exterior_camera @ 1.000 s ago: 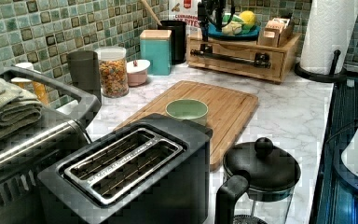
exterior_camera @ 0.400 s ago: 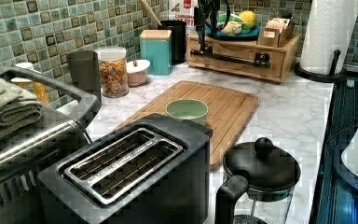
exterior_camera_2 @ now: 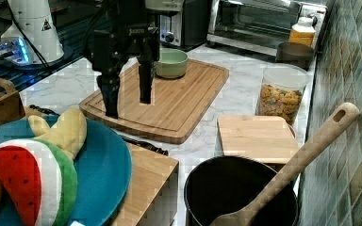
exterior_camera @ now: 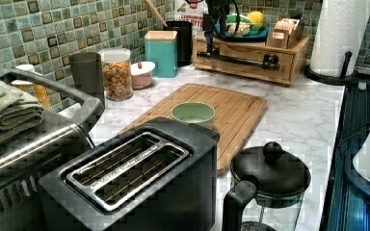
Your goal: Open the drawer.
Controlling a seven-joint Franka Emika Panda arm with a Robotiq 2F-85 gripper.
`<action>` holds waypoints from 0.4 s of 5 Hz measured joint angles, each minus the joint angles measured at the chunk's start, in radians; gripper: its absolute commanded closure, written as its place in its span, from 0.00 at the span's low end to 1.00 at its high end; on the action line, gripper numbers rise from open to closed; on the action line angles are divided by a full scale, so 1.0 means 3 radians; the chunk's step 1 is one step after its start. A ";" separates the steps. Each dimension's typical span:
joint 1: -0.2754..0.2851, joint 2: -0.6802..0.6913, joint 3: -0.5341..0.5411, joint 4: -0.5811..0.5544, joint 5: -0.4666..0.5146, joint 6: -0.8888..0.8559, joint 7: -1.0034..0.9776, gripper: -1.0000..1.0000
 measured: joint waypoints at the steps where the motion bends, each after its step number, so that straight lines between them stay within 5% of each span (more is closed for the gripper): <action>1: -0.0009 -0.0008 -0.0046 -0.0182 0.0002 0.0181 0.0133 0.00; 2: -0.0011 -0.0009 -0.0048 -0.0436 0.0010 0.0391 0.0360 0.00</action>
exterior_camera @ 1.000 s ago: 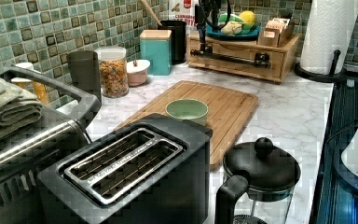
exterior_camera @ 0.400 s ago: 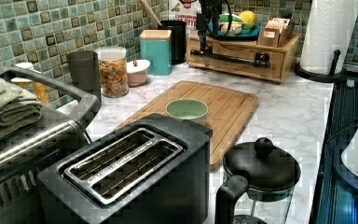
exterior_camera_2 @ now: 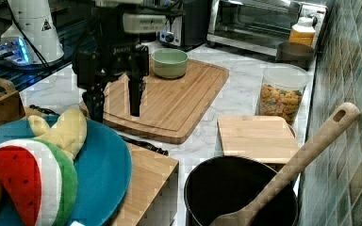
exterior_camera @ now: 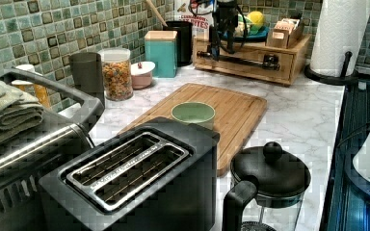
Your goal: Open the drawer.
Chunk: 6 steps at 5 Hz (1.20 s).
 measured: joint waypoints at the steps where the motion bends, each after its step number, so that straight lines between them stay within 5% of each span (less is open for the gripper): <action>1: 0.0023 -0.0005 -0.0013 -0.0169 -0.0203 0.0146 0.0168 0.00; 3: 0.0019 0.0125 -0.0010 -0.0221 -0.0352 0.0732 0.0112 0.00; 6: -0.0053 0.0320 0.0024 -0.0013 -0.0123 0.0234 -0.0425 0.00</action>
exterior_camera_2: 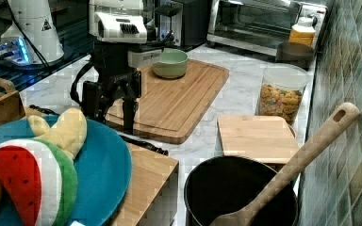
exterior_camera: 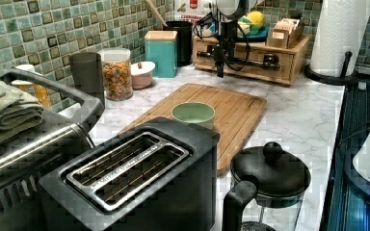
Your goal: Open the drawer.
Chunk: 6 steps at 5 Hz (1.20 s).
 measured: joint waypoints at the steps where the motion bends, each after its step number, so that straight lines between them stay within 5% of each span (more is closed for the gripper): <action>1: -0.0096 0.0059 0.0043 0.0072 0.0433 -0.0026 -0.0238 0.00; 6: 0.0093 -0.0090 0.0201 -0.0202 0.0564 -0.0029 0.0832 0.00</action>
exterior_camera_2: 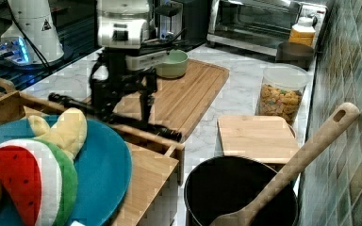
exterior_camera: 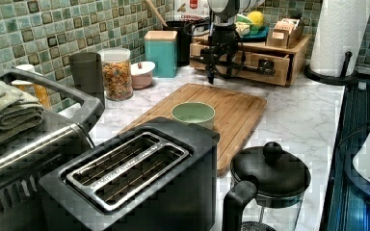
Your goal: Open the drawer.
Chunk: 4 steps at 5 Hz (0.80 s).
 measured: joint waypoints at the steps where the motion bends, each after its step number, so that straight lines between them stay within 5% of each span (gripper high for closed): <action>1: 0.0199 -0.0053 0.0101 -0.0104 -0.0010 -0.0020 0.0234 0.00; 4: 0.0496 -0.0165 0.0452 -0.0137 -0.0024 -0.0480 0.0226 0.00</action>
